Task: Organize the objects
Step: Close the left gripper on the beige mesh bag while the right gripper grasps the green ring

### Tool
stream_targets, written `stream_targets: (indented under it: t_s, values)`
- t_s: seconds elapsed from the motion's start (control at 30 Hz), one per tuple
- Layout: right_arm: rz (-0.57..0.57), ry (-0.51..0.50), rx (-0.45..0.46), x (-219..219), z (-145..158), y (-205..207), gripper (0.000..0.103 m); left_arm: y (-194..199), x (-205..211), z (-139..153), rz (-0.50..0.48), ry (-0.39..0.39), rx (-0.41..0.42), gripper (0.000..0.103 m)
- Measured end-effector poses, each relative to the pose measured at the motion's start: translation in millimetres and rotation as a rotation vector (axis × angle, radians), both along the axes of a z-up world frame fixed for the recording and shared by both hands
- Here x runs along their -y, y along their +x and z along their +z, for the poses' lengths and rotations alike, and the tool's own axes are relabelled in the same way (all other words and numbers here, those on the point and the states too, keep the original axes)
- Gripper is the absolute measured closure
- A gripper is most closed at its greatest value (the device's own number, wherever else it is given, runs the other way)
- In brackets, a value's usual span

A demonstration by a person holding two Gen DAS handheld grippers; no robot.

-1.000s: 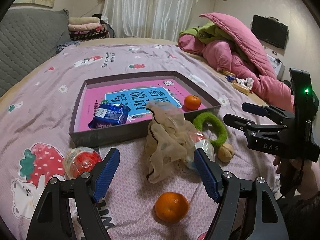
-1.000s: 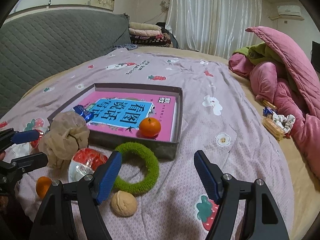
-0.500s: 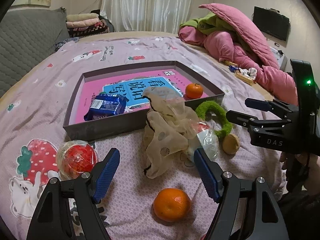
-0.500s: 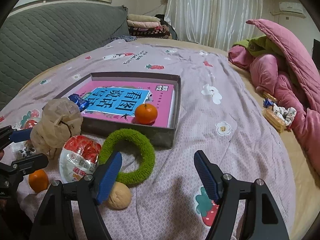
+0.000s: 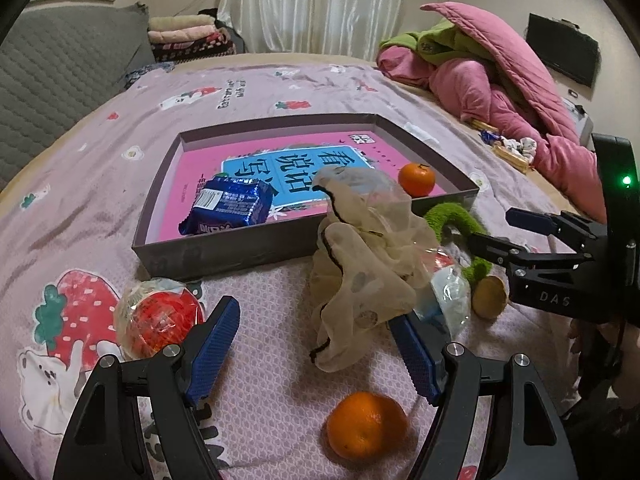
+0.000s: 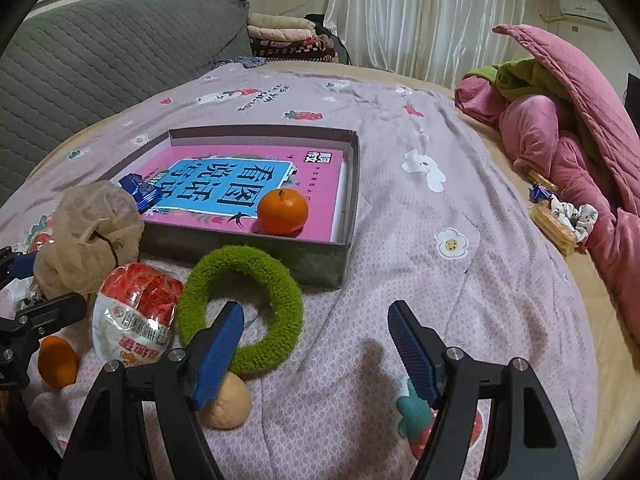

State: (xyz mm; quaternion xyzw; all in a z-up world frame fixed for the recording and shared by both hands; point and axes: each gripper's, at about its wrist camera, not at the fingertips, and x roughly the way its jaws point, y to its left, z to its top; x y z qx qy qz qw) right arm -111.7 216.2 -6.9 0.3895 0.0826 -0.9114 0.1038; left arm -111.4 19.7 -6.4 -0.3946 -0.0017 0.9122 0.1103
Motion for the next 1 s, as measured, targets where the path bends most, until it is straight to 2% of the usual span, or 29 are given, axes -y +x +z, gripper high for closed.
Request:
stream_targets:
  t_s: [0.17, 0.43, 0.67, 0.83, 1.0]
  values:
    - [-0.012, 0.027, 0.013, 6, -7, -6, 0.029, -5, -3, -2, 0.012, -0.014, -0.002, 0.025]
    - [-0.004, -0.001, 0.049, 10, -15, -18, 0.053, -12, -6, -5, 0.016, 0.010, 0.015, 0.026]
    - [-0.010, -0.022, 0.061, 12, -17, -22, 0.060, -20, -9, -10, 0.024, 0.022, 0.044, 0.032]
    - [-0.011, -0.007, 0.059, 12, -16, -23, 0.071, -22, -10, -11, 0.025, 0.020, 0.045, 0.035]
    - [-0.011, 0.004, 0.045, 13, -14, -22, 0.078, -26, -10, -13, 0.027, 0.026, 0.055, 0.046]
